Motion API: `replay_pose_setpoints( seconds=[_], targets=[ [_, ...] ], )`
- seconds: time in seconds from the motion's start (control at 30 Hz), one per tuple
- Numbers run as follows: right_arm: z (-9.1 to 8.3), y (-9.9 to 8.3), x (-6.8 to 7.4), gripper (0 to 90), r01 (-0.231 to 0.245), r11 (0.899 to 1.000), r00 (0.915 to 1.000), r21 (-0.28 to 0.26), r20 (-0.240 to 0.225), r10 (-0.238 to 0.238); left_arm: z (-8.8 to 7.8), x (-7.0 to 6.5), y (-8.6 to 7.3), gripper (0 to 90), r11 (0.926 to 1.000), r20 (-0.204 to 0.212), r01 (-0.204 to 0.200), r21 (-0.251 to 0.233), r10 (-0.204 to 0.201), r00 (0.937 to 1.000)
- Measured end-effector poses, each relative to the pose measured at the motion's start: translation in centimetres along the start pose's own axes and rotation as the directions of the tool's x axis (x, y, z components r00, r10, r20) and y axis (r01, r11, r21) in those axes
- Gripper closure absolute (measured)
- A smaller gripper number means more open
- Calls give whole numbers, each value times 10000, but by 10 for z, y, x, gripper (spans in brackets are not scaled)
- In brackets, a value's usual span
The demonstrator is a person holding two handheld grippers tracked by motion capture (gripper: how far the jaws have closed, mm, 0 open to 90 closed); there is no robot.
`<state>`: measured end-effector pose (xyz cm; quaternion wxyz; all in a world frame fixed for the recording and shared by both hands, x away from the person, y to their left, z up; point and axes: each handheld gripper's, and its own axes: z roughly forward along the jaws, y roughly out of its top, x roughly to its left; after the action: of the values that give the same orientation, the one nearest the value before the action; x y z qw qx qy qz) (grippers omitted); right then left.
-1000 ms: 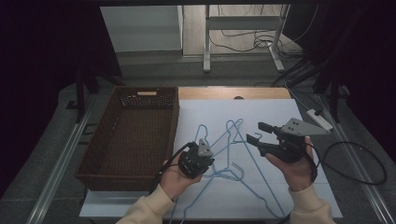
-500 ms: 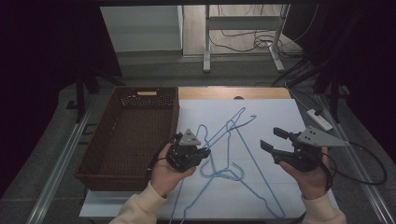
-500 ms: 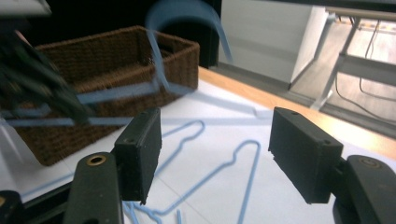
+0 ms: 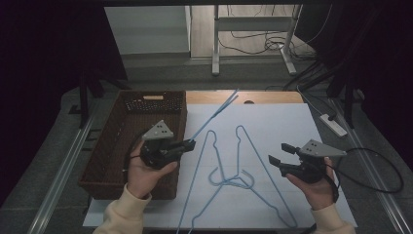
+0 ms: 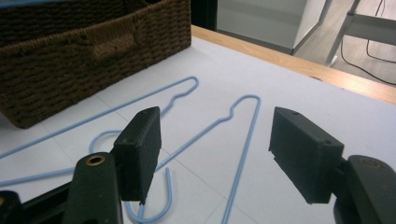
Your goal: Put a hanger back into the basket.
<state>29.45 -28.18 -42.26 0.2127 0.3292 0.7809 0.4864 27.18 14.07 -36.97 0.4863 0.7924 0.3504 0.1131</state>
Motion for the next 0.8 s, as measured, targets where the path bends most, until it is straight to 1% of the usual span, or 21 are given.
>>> replay_pose_setpoints(
  seconds=[0.07, 0.23, 0.37, 0.43, 0.47, 0.6, 0.7, 0.8],
  targets=[
    [2, -3, -2, 339, -42, 9999, 10000, 119, 55, 41, -6, 7, -2, 859, 9997, 73, 150, -169, -149, 9999],
    [6, -10, -6, 334, -100, 9992, 9998, 389, 182, 93, -21, 25, -7, 859, 9987, -196, 378, -333, -384, 9991],
    [9, -12, -6, 326, -54, 9986, 9997, 523, 257, 41, -40, 41, -14, 859, 9974, -371, 482, -541, -503, 9980],
    [10, -13, -6, 326, -5, 9981, 9996, 623, 274, -12, -49, 50, -18, 859, 9973, -478, 518, -526, -543, 9974],
    [11, -14, -6, 326, -5, 9977, 9997, 680, 261, -13, -54, 55, -21, 859, 9968, -617, 613, -509, -644, 9960],
    [13, -15, -6, 324, -12, 9964, 9997, 844, 252, -9, -63, 69, -28, 859, 9947, -885, 892, -508, -935, 9917],
    [14, -16, -6, 322, -45, 9957, 9996, 928, 288, 19, -68, 80, -34, 859, 9934, -971, 1027, -517, -1074, 9895],
    [15, -17, -7, 319, -39, 9954, 9995, 955, 308, 10, -73, 89, -41, 859, 9935, -947, 1036, -471, -1077, 9897]
  ],
)
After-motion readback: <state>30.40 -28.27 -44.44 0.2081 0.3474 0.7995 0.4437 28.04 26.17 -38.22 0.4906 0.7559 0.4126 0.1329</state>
